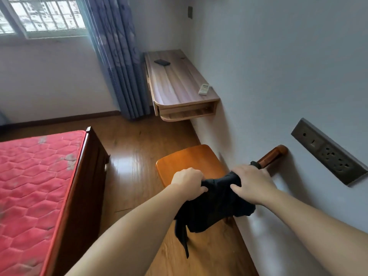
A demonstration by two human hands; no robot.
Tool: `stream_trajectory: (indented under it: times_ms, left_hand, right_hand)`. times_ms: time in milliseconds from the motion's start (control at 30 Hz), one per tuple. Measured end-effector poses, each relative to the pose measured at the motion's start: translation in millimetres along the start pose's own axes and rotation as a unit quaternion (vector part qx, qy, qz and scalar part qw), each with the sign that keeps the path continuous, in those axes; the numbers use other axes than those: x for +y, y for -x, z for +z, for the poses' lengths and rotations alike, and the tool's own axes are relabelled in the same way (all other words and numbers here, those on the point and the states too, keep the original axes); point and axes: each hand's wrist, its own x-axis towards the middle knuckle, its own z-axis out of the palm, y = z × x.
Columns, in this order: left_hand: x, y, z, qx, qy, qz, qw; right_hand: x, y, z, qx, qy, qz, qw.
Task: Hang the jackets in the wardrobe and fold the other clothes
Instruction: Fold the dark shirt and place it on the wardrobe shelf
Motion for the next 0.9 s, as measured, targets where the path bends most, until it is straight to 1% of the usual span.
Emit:
stream_trajectory:
  times_ms: [67,133,267,367,467,567,700,767,900]
  left_hand:
    - [-3.2,0.7,-3.8,0.009,0.016,-0.023,1.0]
    - [-5.1,3.5,-7.0,0.027,0.03,-0.05,0.998]
    - [-1.2,12.3,-11.5,0.053,0.047,-0.096,0.993]
    - [2.8,23.2,-10.6,0.099,0.102,-0.149,0.979]
    - [4.6,40.8,-16.4,0.161,0.188,-0.2,0.948]
    - [6.1,66.7,-36.7,0.225,0.277,-0.226,0.906]
    - [-7.7,120.0,-70.5,0.325,0.365,-0.232,0.841]
    - [-20.3,155.9,-83.2,0.357,0.369,-0.242,0.823]
    - [-43.2,249.2,-94.0,0.401,0.354,-0.268,0.801]
  right_hand:
    - [5.7,-11.5,-2.4,-0.026,0.017,-0.052,0.998]
    - [15.2,-21.2,-5.2,-0.03,0.032,-0.108,0.993]
    - [30.7,-31.9,-8.0,-0.032,0.007,-0.166,0.986]
    - [37.4,-36.3,-9.6,-0.037,-0.059,-0.161,0.985]
    - [31.7,-39.0,-14.1,-0.006,-0.192,-0.143,0.971]
    - [5.0,-38.9,-30.1,0.043,-0.294,-0.158,0.942]
    - [-57.8,-25.8,-70.3,0.125,-0.362,-0.218,0.898]
    - [-94.1,-10.1,-88.3,0.156,-0.37,-0.259,0.878]
    - [-170.3,31.0,-106.7,0.151,-0.347,-0.339,0.862]
